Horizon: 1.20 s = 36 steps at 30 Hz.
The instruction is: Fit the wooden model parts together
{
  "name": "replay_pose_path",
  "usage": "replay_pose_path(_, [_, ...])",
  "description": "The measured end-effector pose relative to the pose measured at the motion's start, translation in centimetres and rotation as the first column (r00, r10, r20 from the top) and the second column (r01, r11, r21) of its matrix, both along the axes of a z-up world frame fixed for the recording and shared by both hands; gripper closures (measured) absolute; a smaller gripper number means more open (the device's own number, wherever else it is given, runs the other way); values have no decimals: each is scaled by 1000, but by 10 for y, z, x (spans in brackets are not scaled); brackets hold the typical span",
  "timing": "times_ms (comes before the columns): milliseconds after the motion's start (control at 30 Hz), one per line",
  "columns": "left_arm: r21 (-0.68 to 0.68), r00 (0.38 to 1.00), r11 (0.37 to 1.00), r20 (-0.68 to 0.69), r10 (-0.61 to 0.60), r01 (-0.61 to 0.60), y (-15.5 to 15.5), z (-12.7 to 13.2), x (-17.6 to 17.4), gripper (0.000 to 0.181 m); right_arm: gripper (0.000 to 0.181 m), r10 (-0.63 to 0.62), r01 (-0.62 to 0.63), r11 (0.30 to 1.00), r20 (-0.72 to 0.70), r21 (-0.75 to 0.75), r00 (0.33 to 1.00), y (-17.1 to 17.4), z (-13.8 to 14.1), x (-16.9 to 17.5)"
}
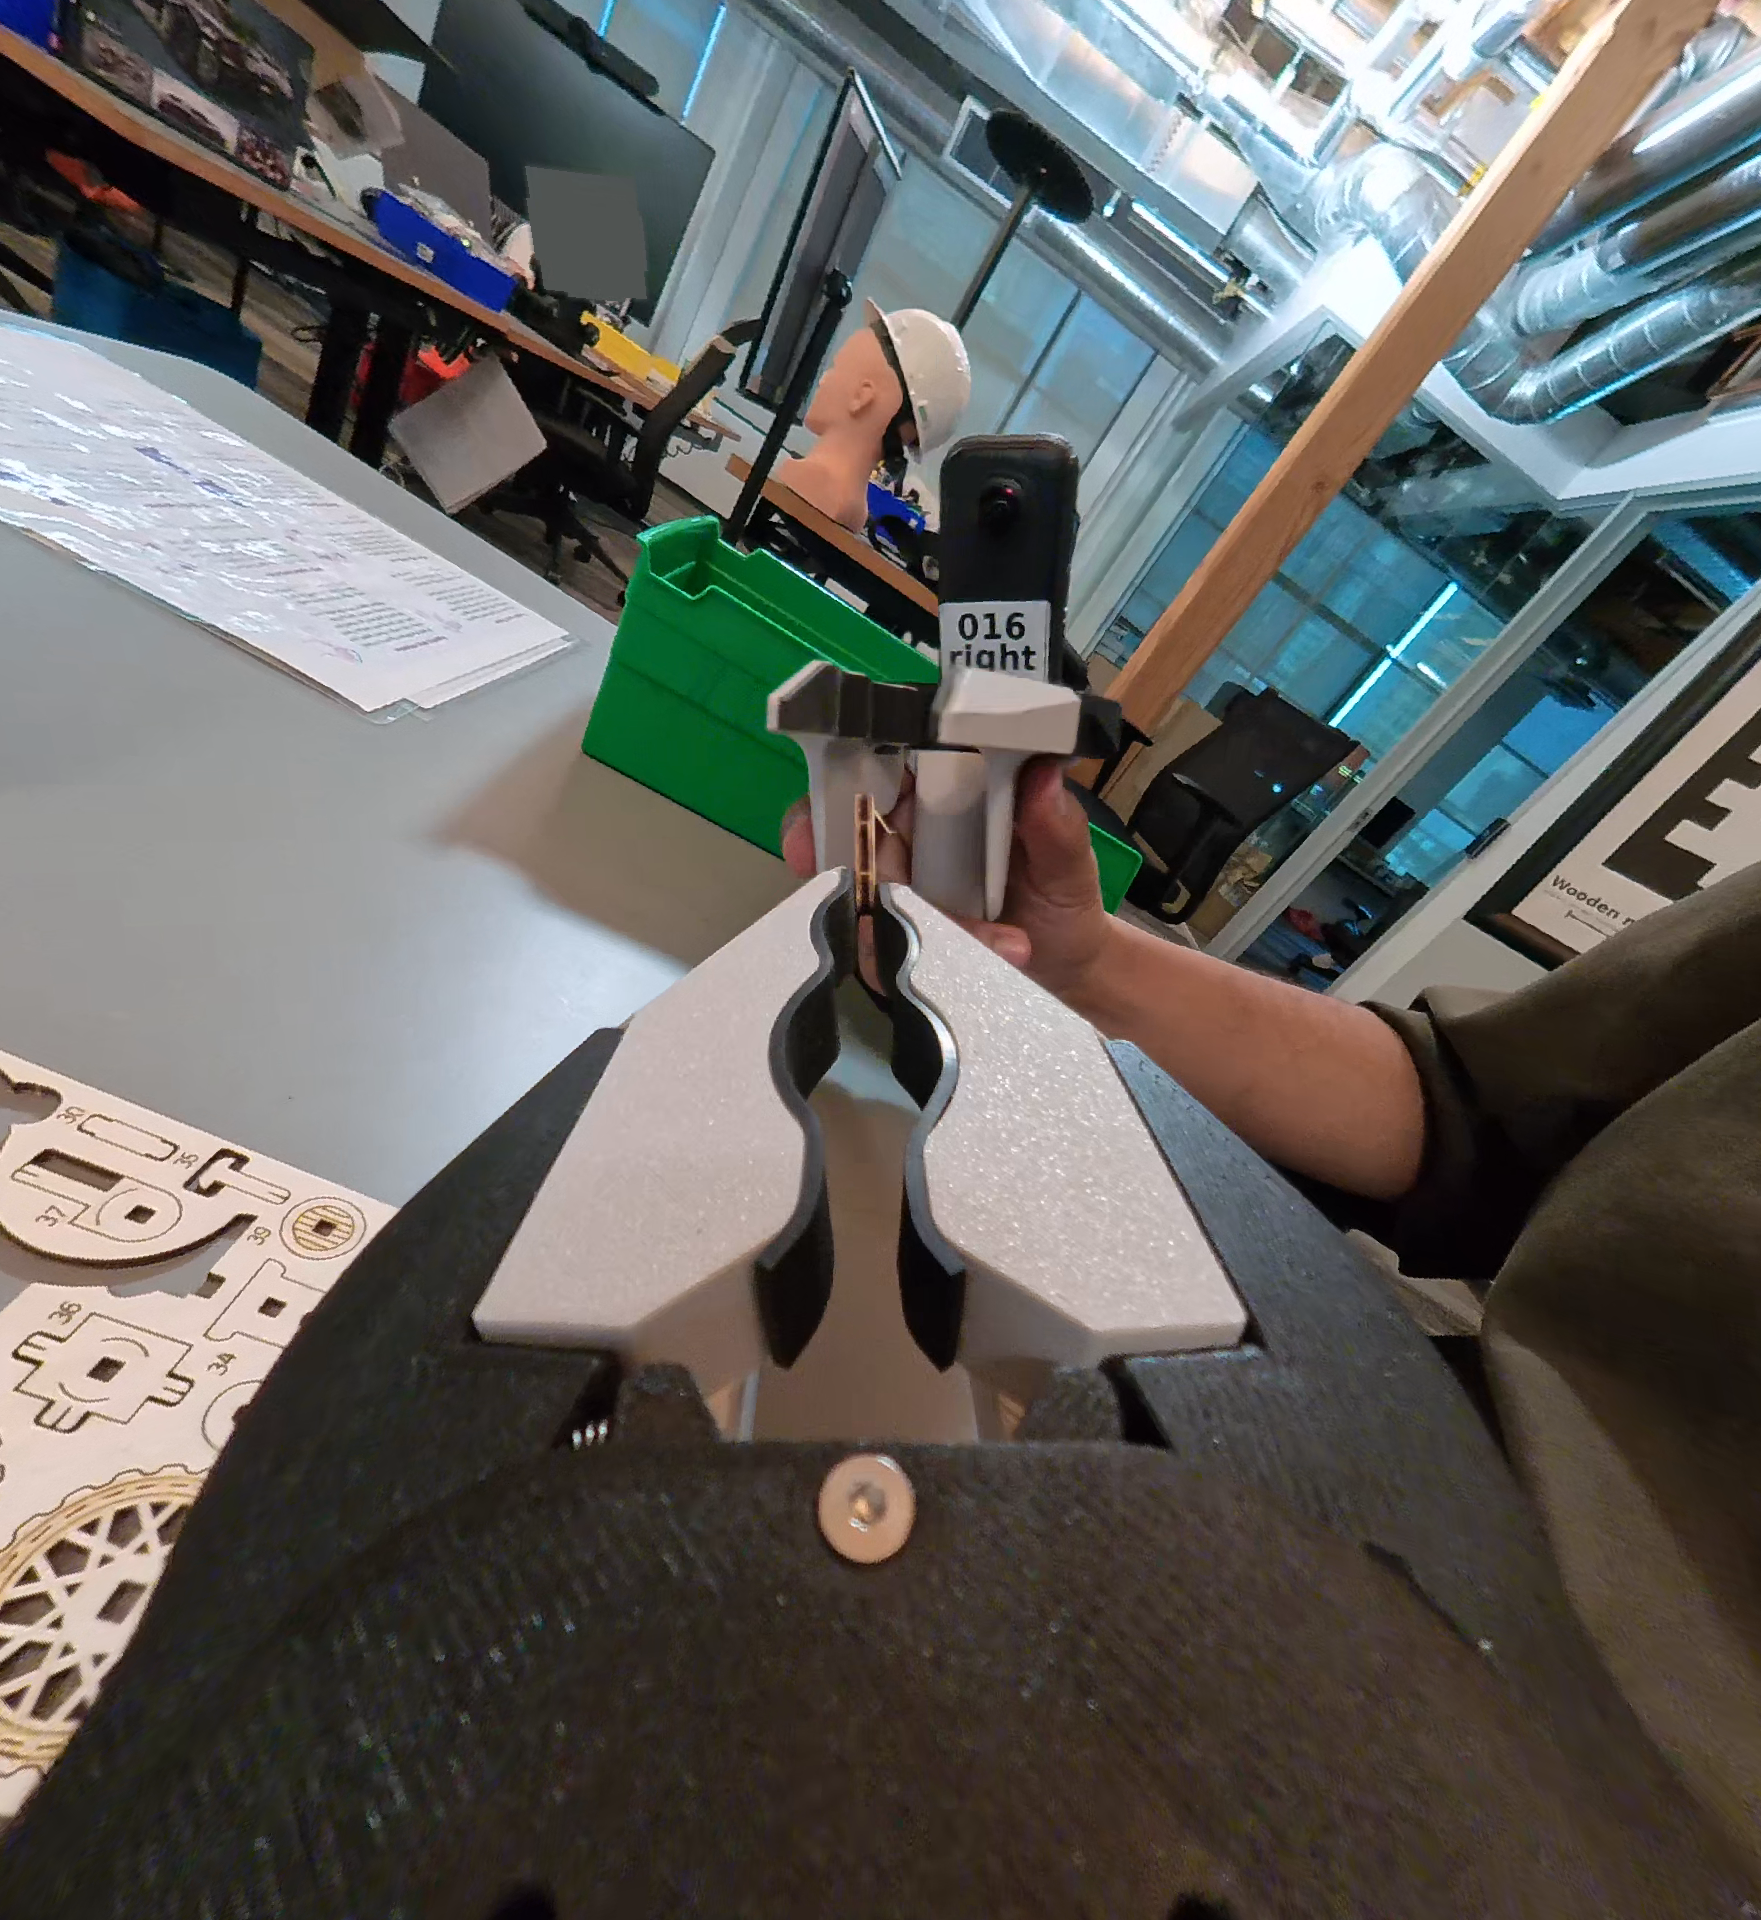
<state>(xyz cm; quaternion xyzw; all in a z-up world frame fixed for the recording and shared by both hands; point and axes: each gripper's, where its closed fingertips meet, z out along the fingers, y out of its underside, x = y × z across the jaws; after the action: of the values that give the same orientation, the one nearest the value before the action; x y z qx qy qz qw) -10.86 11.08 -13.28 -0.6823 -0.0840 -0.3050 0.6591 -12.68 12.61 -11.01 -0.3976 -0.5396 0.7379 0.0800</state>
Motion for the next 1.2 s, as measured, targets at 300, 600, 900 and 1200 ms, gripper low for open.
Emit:
replay_pose_path(300, [0, 999, 1000, 27, 19, -19, -1, 0, -6, 181, 158, -41, 34, 996, 88, 86, 995, -8, -22, -9])
replay_pose_path(600, [-15, 999, 1000, 19, 27, -27, 1, -3, -6, 181, 157, -29, 24, 997, 80, 68, 996, -10, -19, -8])
replay_pose_path(900, [-73, 986, 989, -122, 118, -127, 4, -13, -14, 181, 160, -12, 7, 998, 89, 56, 996, -15, -20, -7])
replay_pose_path(1200, [-94, 986, 989, -133, 100, -113, 6, -18, -10, 181, 162, 0, -8, 997, 97, 80, 995, -21, -25, -7])
